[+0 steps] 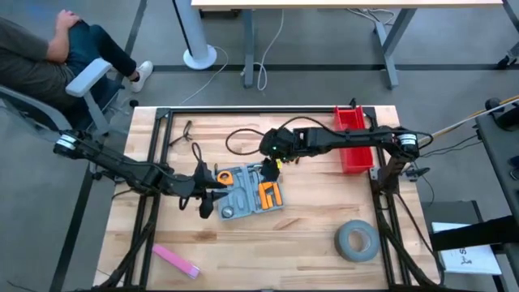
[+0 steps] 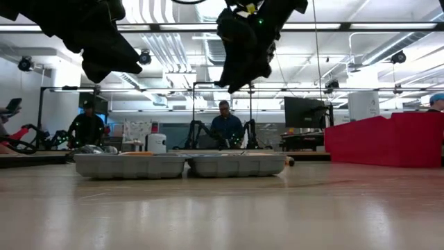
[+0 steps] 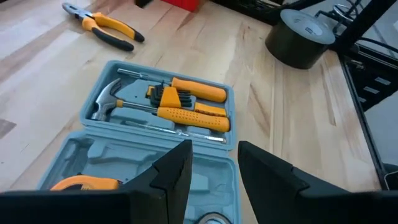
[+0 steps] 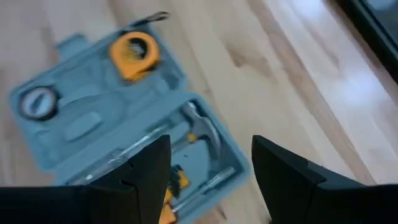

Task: Prefit tool cases
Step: Remove the yellow hex key set from the gray pre-fit tool case

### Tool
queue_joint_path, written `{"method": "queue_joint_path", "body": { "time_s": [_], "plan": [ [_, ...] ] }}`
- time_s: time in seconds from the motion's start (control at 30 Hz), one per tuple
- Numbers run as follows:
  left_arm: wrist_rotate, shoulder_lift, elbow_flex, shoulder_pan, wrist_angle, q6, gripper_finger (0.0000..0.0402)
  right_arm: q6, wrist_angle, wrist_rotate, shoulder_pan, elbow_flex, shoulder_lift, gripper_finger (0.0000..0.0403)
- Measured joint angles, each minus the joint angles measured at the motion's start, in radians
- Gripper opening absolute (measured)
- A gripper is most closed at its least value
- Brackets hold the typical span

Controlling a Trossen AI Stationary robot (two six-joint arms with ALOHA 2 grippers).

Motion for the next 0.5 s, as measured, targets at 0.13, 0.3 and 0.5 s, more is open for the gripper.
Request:
{"method": "queue_joint_path", "body": {
  "time_s": [0.13, 0.3, 0.5],
  "plan": [
    [-0.021, 0.000, 0.000, 0.000, -0.027, -0.001, 0.0137, -0.031, 0.052, -0.062, 0.010, -0.004, 0.000, 0.0199],
    [-0.023, 0.000, 0.000, 0.000, -0.074, -0.020, 0.0137, -0.055, 0.120, -0.098, 0.016, -0.006, 0.001, 0.0199],
    [-0.050, -0.015, 0.000, 0.000, -0.051, 0.005, 0.0137, -0.060, 0.132, -0.109, 0.020, -0.006, 0.004, 0.0199]
  ]
}}
